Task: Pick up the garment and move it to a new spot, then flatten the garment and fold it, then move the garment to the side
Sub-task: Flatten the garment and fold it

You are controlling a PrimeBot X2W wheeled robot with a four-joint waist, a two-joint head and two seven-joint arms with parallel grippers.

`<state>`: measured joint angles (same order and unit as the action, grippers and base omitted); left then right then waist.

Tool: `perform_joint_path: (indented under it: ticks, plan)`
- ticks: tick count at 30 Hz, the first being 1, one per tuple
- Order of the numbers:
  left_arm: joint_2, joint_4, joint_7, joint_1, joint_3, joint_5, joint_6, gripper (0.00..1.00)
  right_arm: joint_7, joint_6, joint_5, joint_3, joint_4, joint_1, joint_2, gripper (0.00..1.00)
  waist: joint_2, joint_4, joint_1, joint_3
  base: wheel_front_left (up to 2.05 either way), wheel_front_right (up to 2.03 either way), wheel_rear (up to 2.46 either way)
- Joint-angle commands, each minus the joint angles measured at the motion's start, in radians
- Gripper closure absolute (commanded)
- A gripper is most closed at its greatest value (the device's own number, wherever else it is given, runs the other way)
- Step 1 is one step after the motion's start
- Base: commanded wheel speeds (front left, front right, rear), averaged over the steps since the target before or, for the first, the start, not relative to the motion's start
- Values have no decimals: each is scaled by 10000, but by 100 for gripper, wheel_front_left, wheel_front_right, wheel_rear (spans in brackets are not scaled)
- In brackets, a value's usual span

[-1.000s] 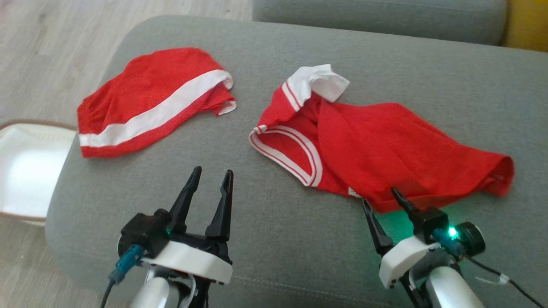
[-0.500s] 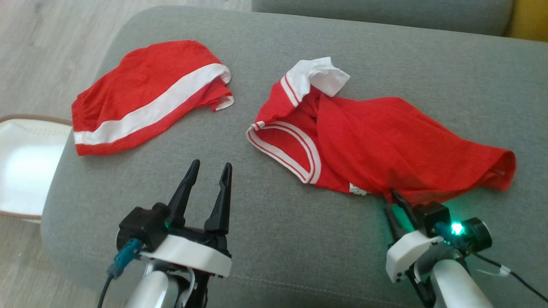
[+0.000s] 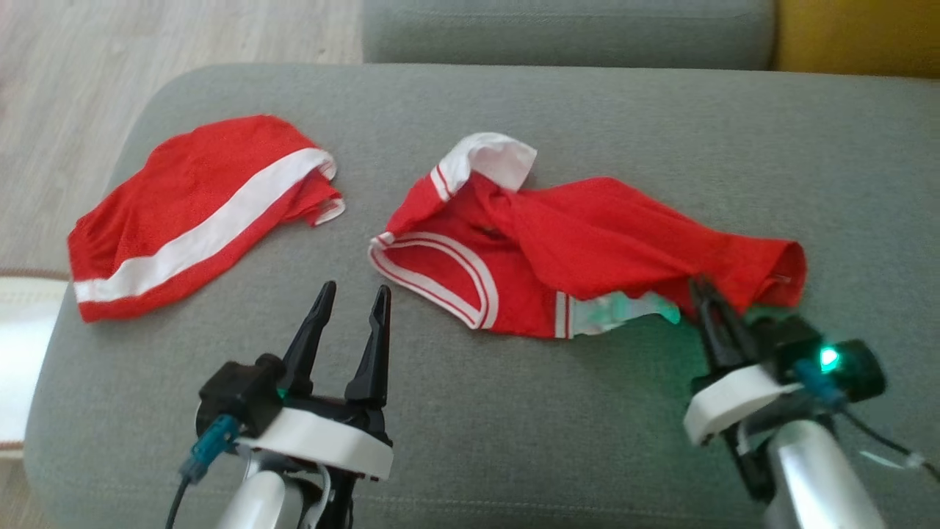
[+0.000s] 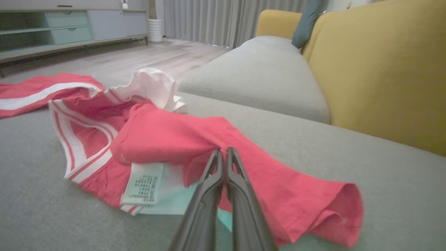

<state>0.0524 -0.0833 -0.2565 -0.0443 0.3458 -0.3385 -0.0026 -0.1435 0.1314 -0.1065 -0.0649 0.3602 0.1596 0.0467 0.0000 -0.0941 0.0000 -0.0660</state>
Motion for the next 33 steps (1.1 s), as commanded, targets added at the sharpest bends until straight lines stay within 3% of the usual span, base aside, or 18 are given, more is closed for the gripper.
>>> perform_joint_path:
  ticks: [1, 7, 14, 20, 25, 26, 27, 33]
  plan:
    - [-22, 413, -53, -289, -265, -81, 57, 0, 145, -7, -50, -5, -700, 372, 36, 100, 0, 104, 0, 38, 0, 0, 0]
    - [-22, 520, -53, -452, -79, -152, 48, 0, 1167, -7, -151, 647, -1849, 1698, 291, 100, 0, -17, 0, -332, 0, 0, 0]
    - [-22, 502, -53, -799, 89, -244, -38, 0, 1996, -7, 57, 773, -1458, 3622, 1550, 100, 0, -586, 0, -959, 0, 0, 0]
    - [-22, 421, -53, -1104, 289, -296, -164, 0, 2101, -7, -73, 509, 322, 5786, 2919, 100, 0, -1290, 0, -1564, 0, 0, 0]
    - [-22, 406, -53, -1371, 399, -380, -205, 0, 1858, -7, -533, 155, 2166, 7699, 3450, 100, 0, -1793, 0, -1929, 0, 0, 0]
    - [-22, 405, -53, -1414, 427, -401, -214, 0, 1782, -7, -798, 137, 2543, 8013, 3546, 53, 0, -1872, 0, -1973, 0, 0, 0]
    - [-22, 408, -53, -1449, 454, -420, -211, 0, 1729, -7, -1029, 214, 2924, 8285, 3585, 0, 0, -1938, 0, -2008, 0, 0, 0]
    - [-22, 412, -53, -1491, 471, -475, -112, 0, 1069, -7, -1757, 887, 4576, 8947, 3236, 0, 0, -2007, 0, -1970, 0, 0, 0]
